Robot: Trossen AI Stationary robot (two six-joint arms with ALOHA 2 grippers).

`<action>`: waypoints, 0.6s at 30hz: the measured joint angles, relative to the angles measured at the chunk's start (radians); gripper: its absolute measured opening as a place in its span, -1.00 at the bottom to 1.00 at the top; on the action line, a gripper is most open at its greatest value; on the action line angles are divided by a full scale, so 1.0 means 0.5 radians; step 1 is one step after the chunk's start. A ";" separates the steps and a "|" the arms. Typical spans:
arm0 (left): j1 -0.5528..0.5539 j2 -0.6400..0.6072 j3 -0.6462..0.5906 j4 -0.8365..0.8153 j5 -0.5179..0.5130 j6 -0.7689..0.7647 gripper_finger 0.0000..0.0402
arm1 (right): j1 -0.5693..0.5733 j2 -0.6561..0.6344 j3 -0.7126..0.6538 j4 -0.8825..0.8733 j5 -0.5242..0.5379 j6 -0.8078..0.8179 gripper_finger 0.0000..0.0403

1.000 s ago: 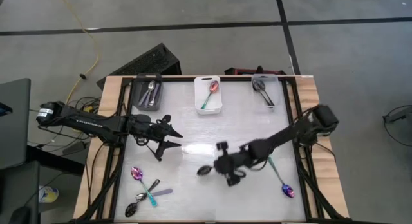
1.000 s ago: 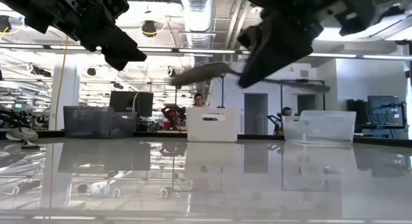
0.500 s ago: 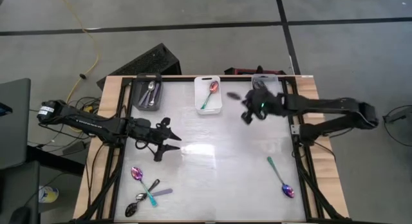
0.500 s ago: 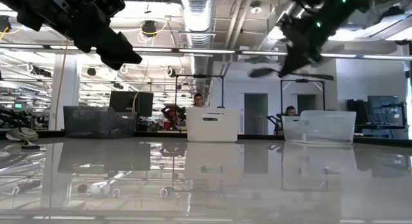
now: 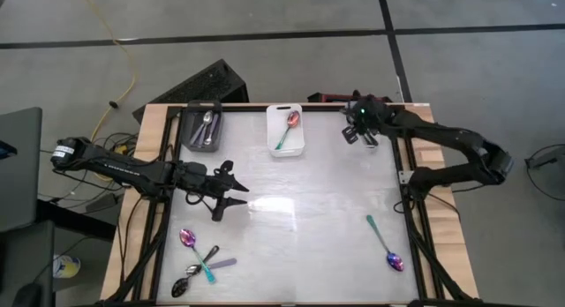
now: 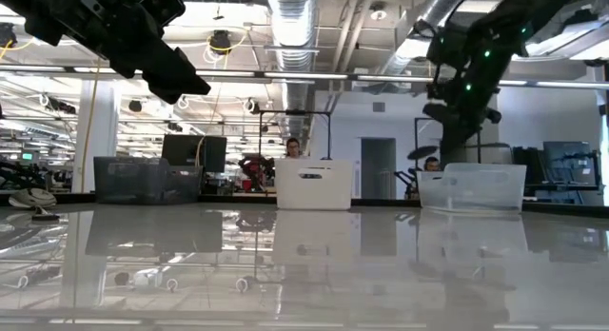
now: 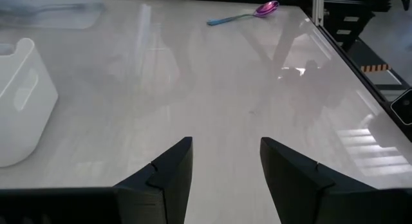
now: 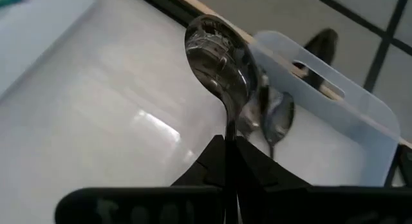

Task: Sort silverware by color (type)
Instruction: Put the black spoon into the transparent bin

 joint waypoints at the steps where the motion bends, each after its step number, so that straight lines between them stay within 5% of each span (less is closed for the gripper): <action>1: 0.000 -0.001 0.000 0.000 0.000 0.002 -0.17 | -0.032 0.025 0.000 0.011 0.000 -0.002 -0.83; 18: 0.001 -0.001 0.000 -0.005 -0.026 0.016 -0.17 | -0.255 0.208 0.000 0.061 -0.015 -0.109 -0.72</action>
